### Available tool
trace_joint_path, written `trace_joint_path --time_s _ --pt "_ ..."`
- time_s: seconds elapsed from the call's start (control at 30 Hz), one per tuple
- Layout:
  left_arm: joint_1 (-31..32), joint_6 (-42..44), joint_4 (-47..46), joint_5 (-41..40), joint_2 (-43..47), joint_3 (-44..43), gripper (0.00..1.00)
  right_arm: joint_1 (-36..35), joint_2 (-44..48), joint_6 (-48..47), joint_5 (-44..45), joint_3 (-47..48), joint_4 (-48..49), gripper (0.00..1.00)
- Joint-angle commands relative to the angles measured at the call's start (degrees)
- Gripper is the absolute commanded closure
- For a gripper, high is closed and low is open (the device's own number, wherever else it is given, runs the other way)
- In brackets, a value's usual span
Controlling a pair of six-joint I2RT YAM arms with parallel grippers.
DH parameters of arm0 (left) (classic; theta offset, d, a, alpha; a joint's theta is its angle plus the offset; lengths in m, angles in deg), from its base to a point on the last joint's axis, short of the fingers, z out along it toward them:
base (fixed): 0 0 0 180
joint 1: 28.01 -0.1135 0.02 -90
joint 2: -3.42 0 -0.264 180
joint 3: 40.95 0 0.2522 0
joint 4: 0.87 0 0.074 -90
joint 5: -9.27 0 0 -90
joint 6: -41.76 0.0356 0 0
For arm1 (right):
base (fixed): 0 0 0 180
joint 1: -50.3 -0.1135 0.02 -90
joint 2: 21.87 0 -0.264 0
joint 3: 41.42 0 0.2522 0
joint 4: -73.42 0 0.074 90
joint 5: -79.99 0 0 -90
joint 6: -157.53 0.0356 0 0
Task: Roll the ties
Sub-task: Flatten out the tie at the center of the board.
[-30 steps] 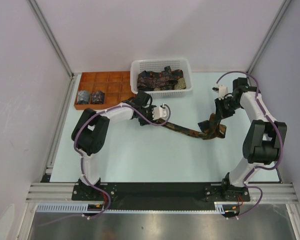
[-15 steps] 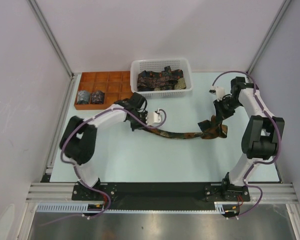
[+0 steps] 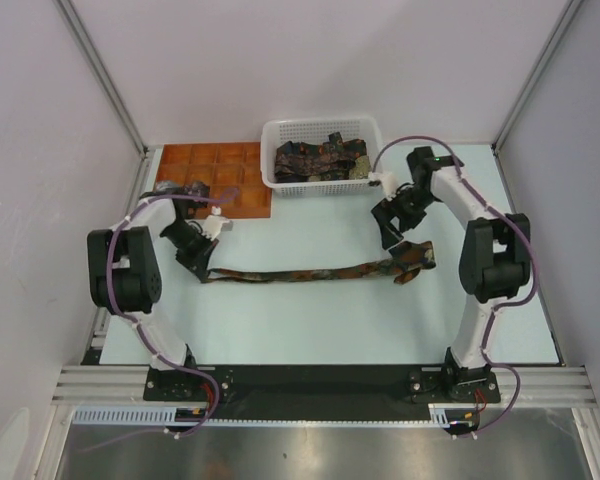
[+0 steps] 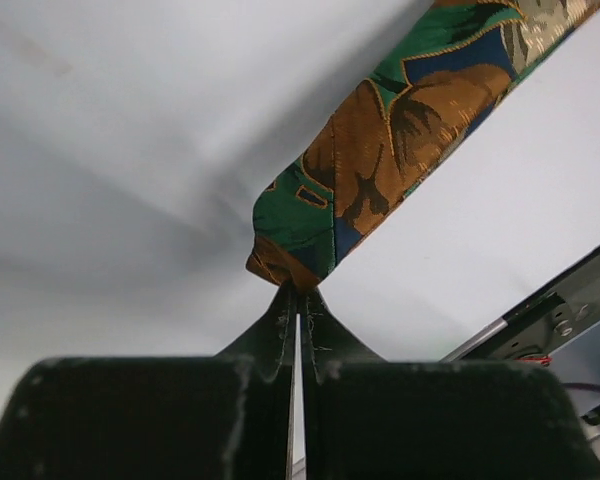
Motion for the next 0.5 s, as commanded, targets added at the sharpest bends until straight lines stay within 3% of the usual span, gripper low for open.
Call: trace_joint_path --time_s 0.0,0.13,0.3,0.37,0.4,0.47 --pt "-5.5 -5.7 1.8 1.7 -3.2 -4.2 1.00 6.5 8.3 -1.9 -1.2 -3.3 2.0 0.05" --pt "-6.1 -7.9 0.7 3.2 -5.2 -4.2 1.00 9.4 16.8 -5.9 -0.6 -16.7 8.4 0.04" --pt "-6.1 -10.1 0.1 3.3 -6.6 -3.9 1.00 8.9 35.5 -11.4 1.1 -36.4 28.7 0.04" --pt "-6.1 -10.4 0.1 3.4 -6.5 -3.7 1.00 7.5 39.5 -10.4 3.0 -44.5 37.8 0.11" --pt "-6.1 -10.6 0.2 3.4 -6.3 -3.7 1.00 5.8 42.9 -9.8 3.9 -47.0 40.3 0.20" --pt "-6.2 -10.7 0.2 3.3 -5.9 -3.5 1.00 4.2 45.5 -10.1 6.2 -53.0 45.9 0.22"
